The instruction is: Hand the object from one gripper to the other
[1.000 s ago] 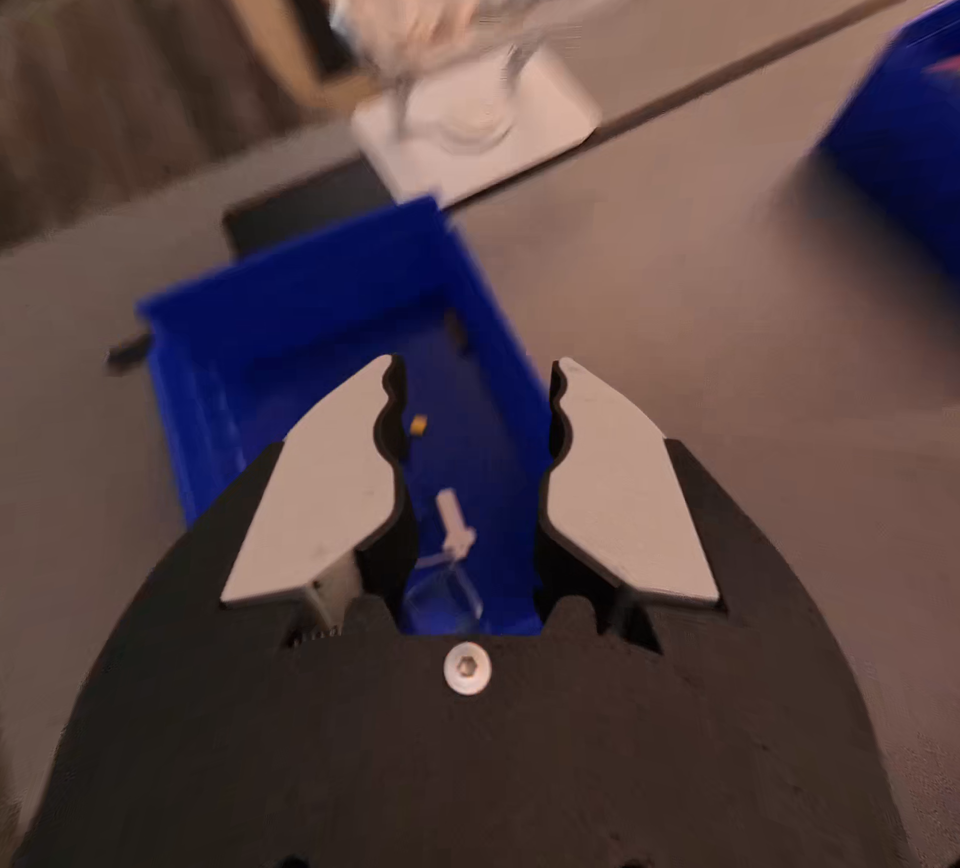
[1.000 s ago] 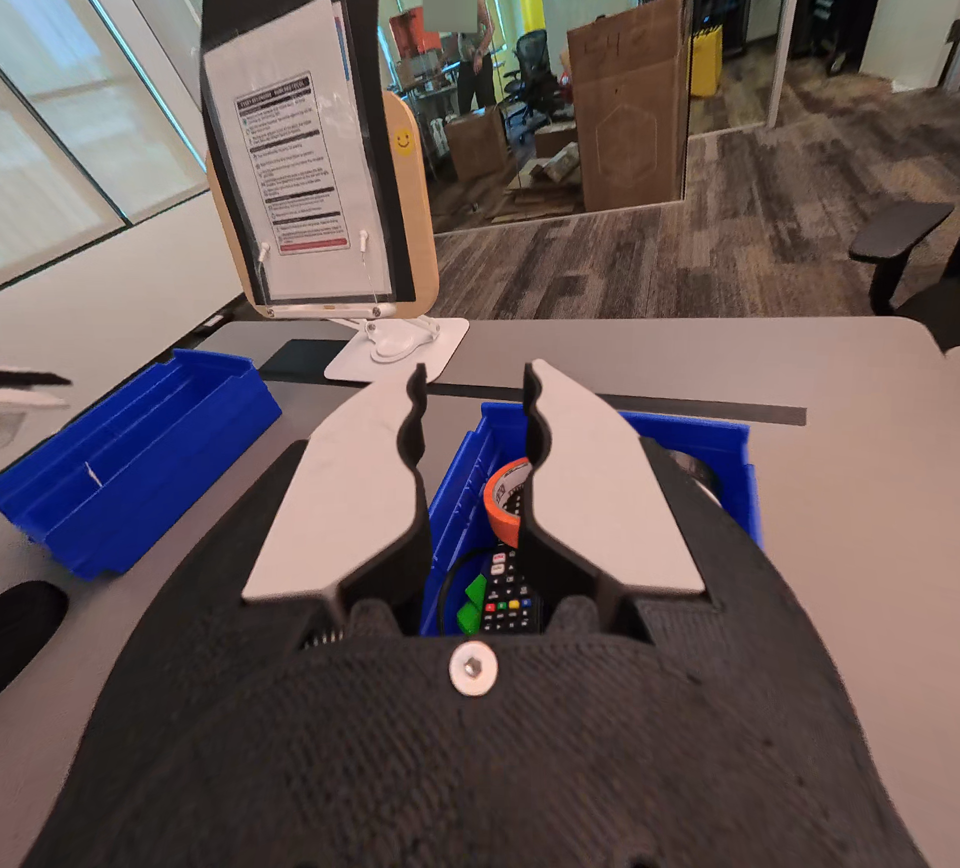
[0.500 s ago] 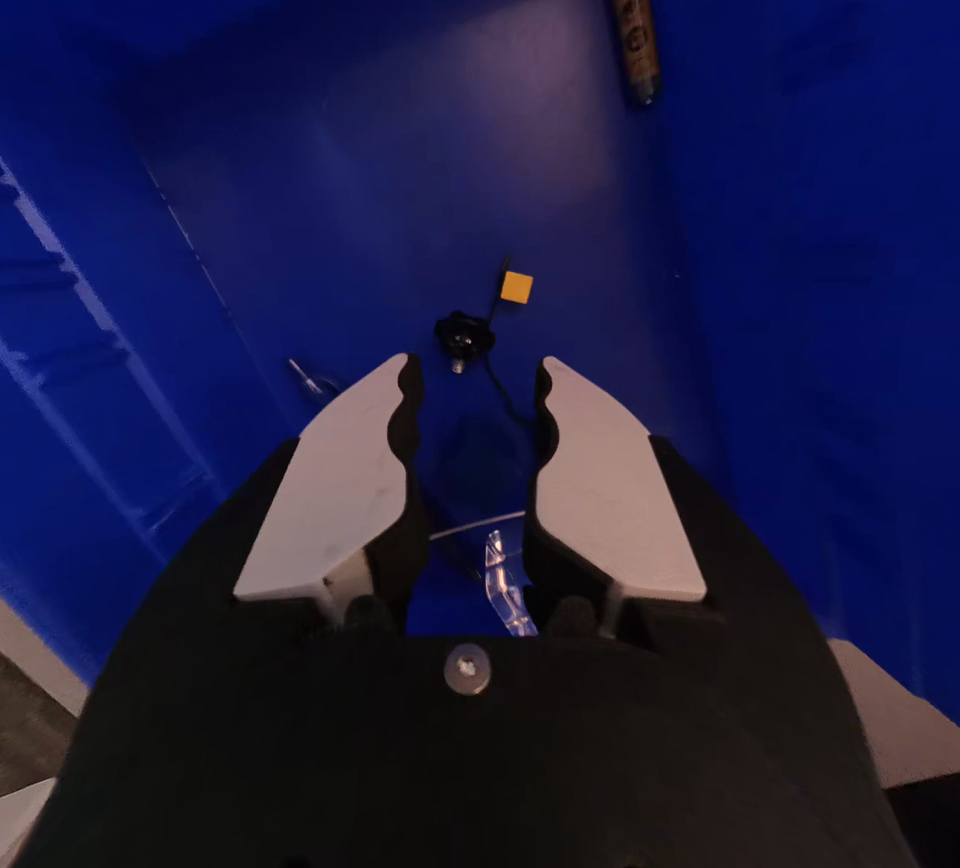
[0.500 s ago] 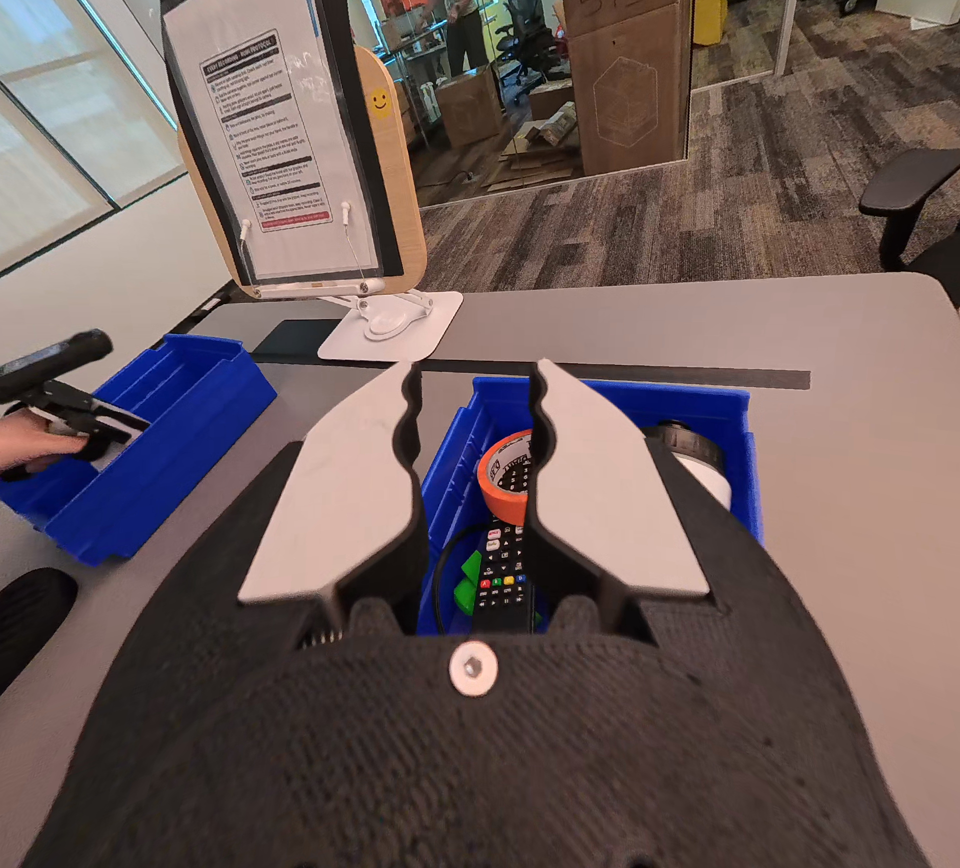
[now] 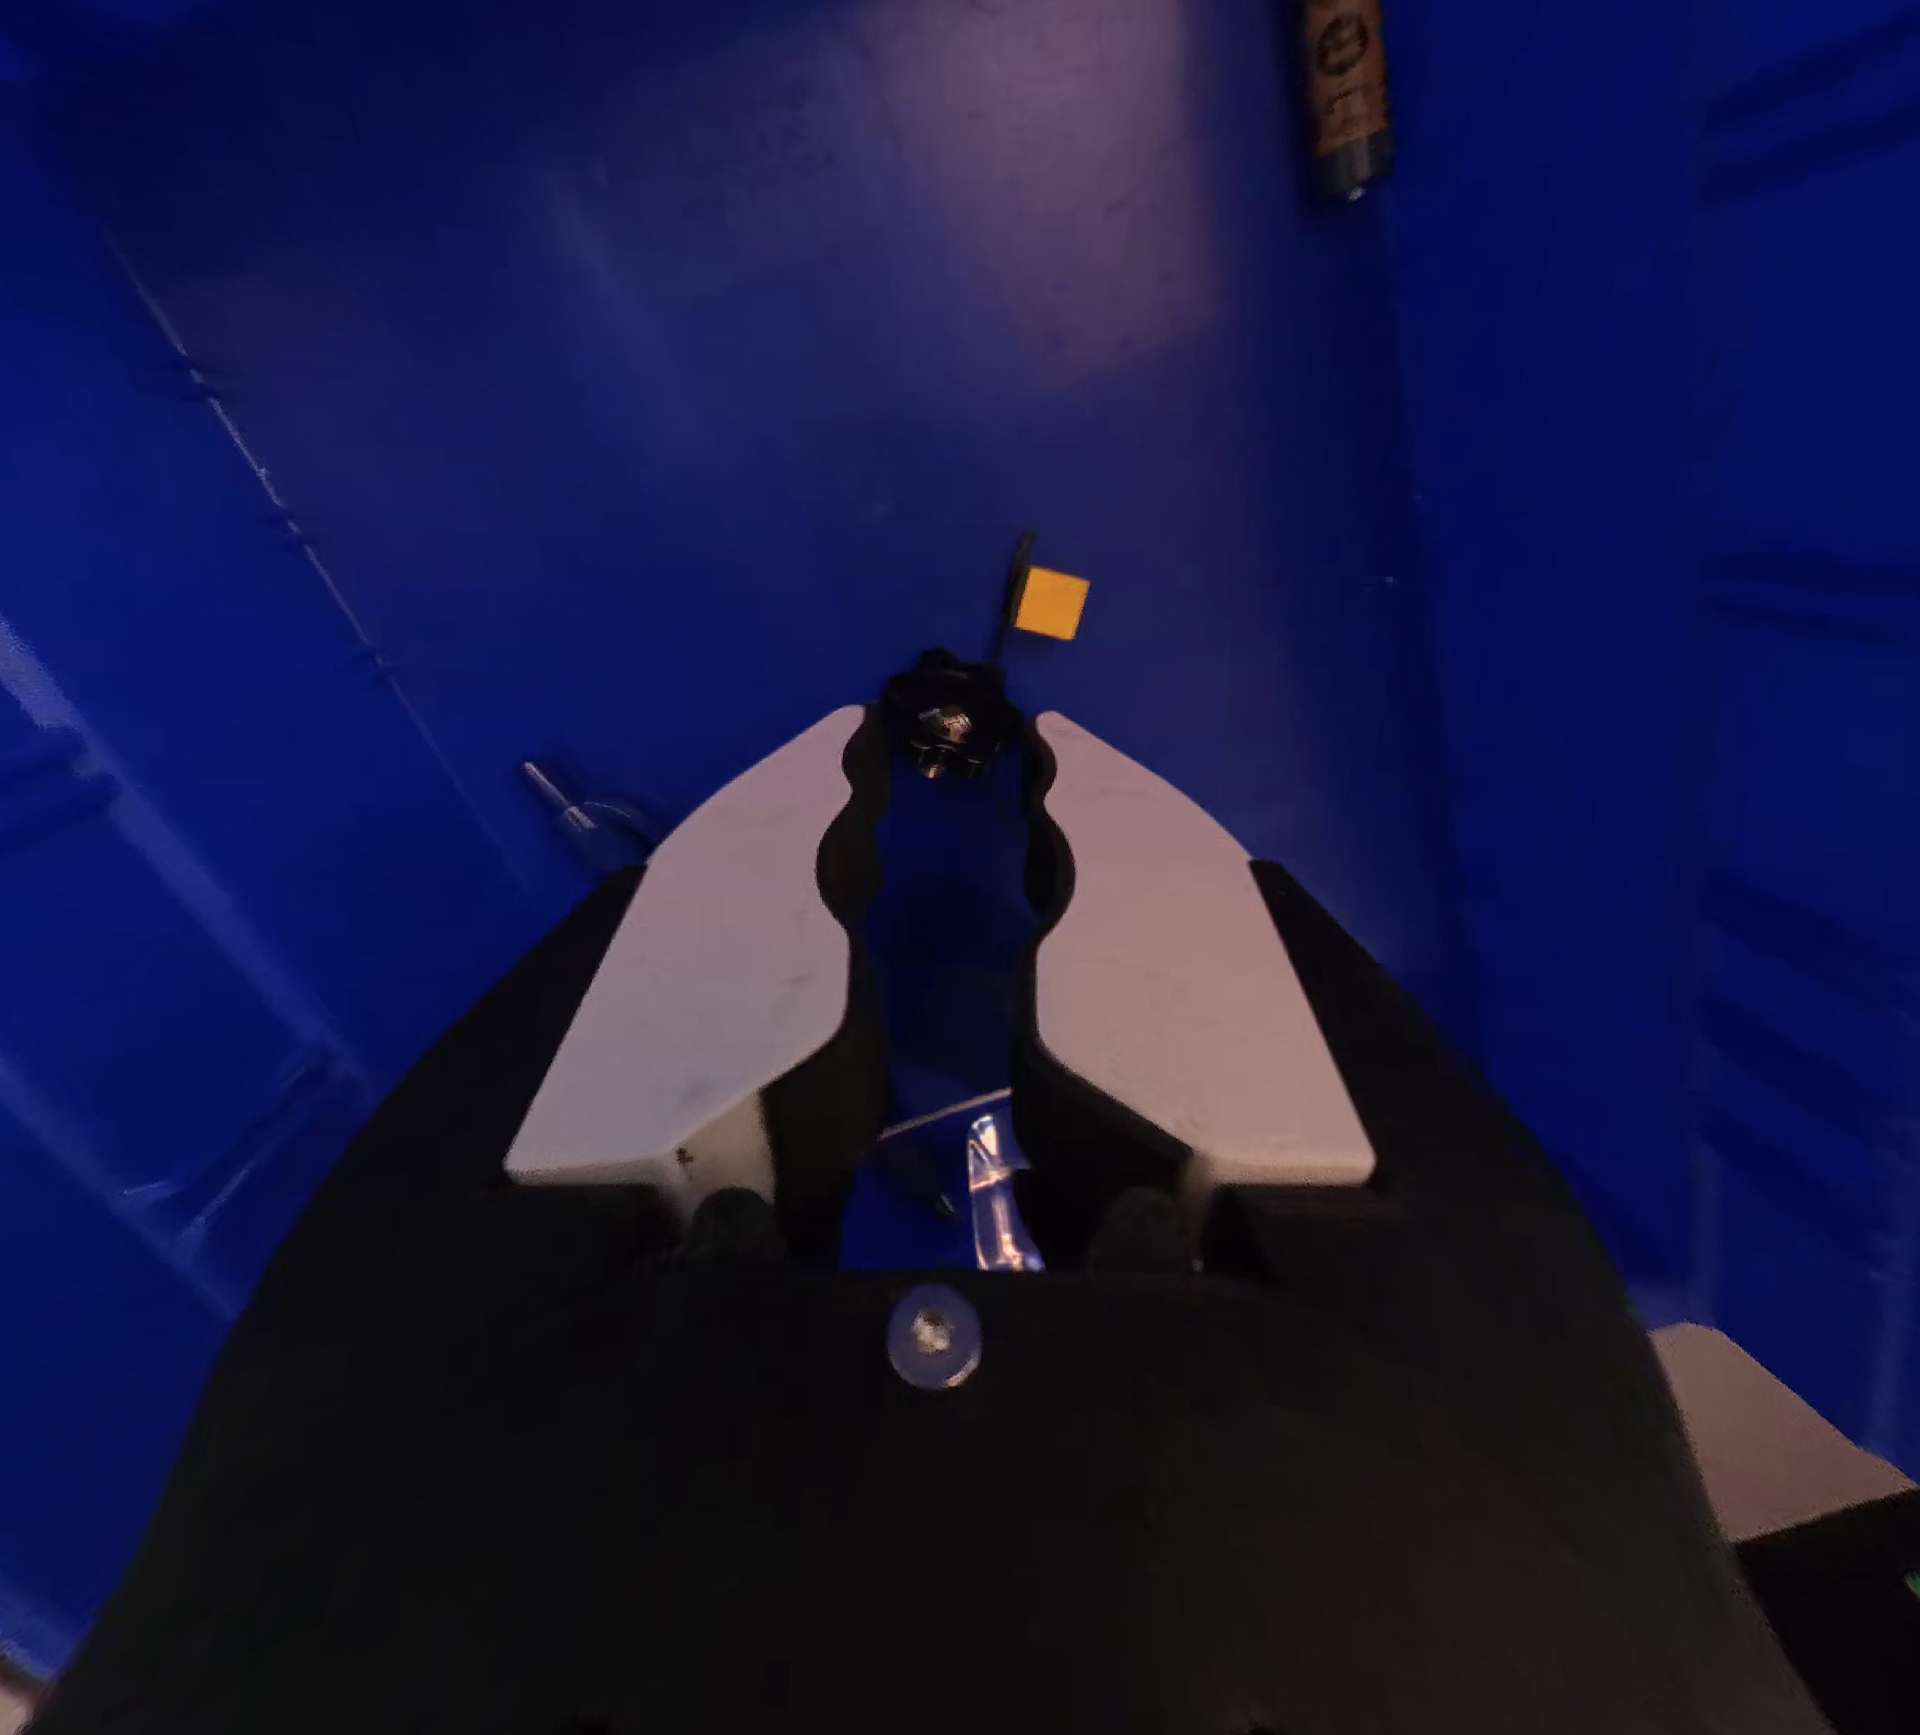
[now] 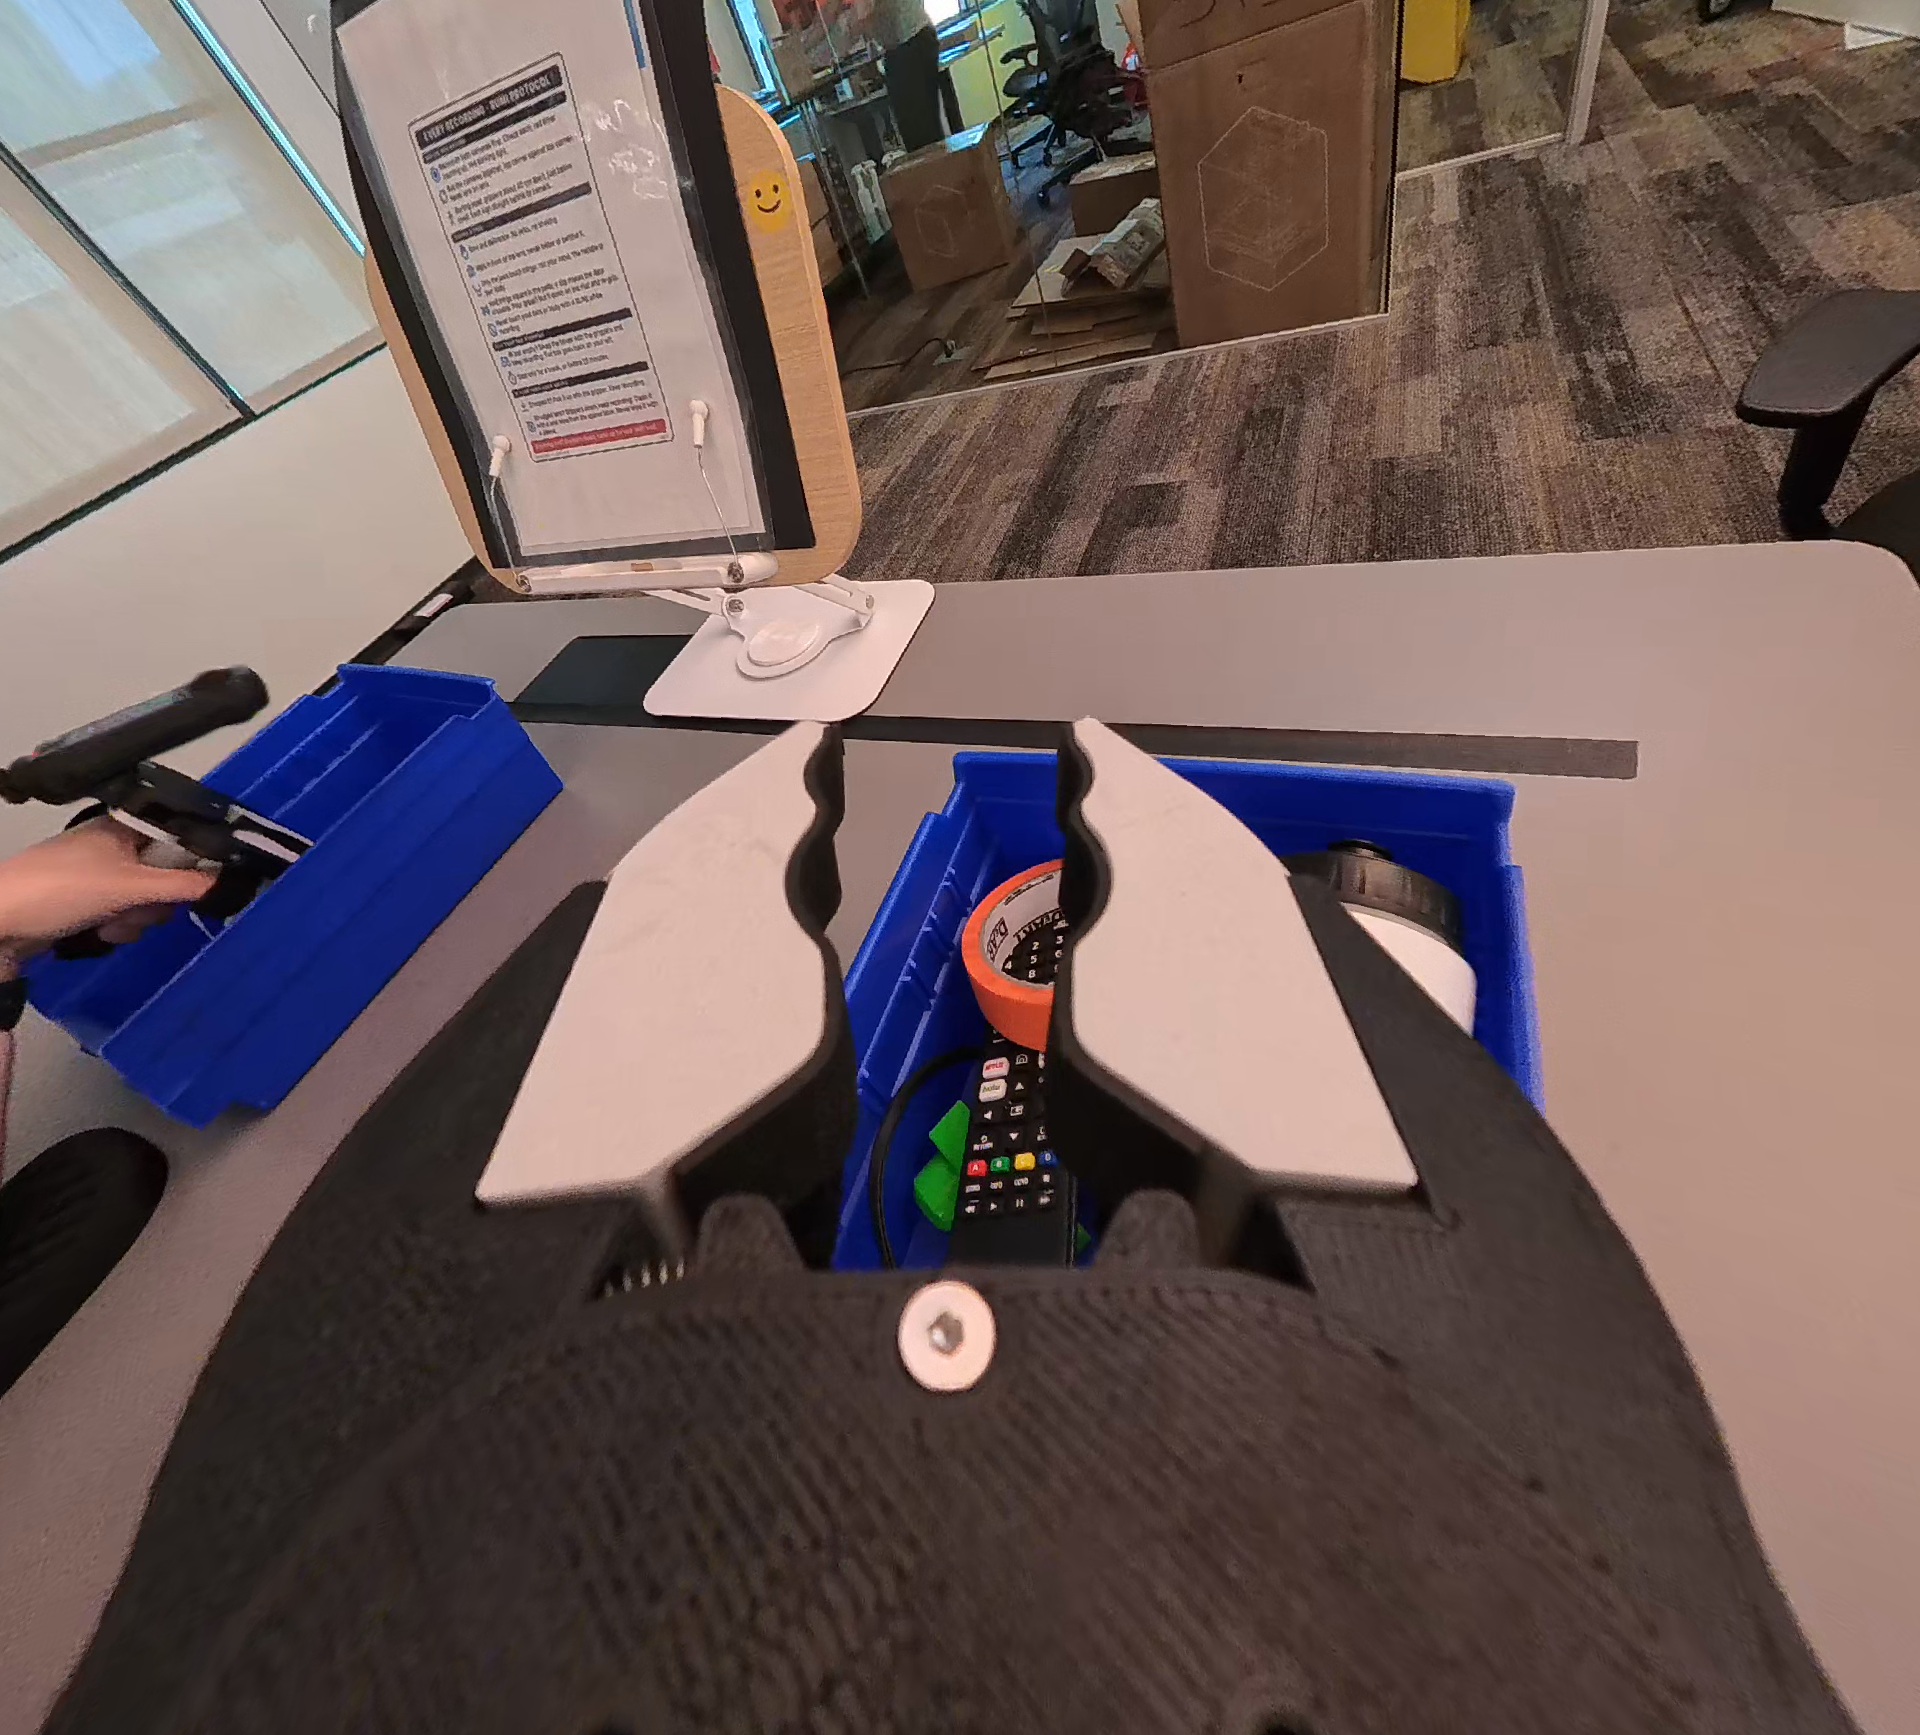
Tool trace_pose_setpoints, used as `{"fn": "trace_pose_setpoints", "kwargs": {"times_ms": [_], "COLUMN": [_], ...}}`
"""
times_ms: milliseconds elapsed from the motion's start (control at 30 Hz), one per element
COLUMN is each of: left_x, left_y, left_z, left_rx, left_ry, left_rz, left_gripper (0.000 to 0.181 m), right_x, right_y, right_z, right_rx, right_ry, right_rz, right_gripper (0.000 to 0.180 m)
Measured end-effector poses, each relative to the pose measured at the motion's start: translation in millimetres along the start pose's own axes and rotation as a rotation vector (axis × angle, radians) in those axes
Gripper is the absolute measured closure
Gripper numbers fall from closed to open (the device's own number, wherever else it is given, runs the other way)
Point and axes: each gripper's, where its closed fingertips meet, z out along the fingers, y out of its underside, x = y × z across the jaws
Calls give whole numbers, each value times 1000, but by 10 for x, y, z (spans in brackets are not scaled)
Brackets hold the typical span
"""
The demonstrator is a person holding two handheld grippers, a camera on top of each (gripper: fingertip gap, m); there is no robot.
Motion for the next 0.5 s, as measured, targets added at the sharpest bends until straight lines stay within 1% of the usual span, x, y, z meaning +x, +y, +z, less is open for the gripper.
{"fn": "trace_pose_setpoints", "kwargs": {"times_ms": [133, 200, 233, 267, 333, 400, 433, 500], "left_x": [20, 140, 282, 503, 1071, 1613, 1857, 2259], "left_y": [-112, -288, -418, -568, -784, -835, -796, -672], "left_z": [-244, -510, -690, -913, -1451, -1983, -2193, -2443], "left_rx": [82, 215, 317, 444, 699, 898, 957, 974], "left_ry": [-12, 14, 67, 161, 429, 712, 847, 1073], "left_rz": [-19, -3, 22, 60, 152, 246, 297, 381], "left_gripper": [157, 157, 157, 158, 158, 158, 159, 159], "right_x": [-46, -105, -156, -226, -435, -744, -940, -1427], "right_y": [10, 6, 2, -3, -21, -23, -14, 35], "right_z": [37, 74, 103, 140, 235, 341, 387, 433], "right_rx": [-9, -10, -8, -4, 19, 57, 86, 176], "right_ry": [-2, -9, -18, -33, -77, -134, -170, -274], "right_rz": [-12, -30, -49, -78, -178, -344, -443, -636], "right_gripper": [140, 140, 140, 140, 140, 136, 134, 130]}}
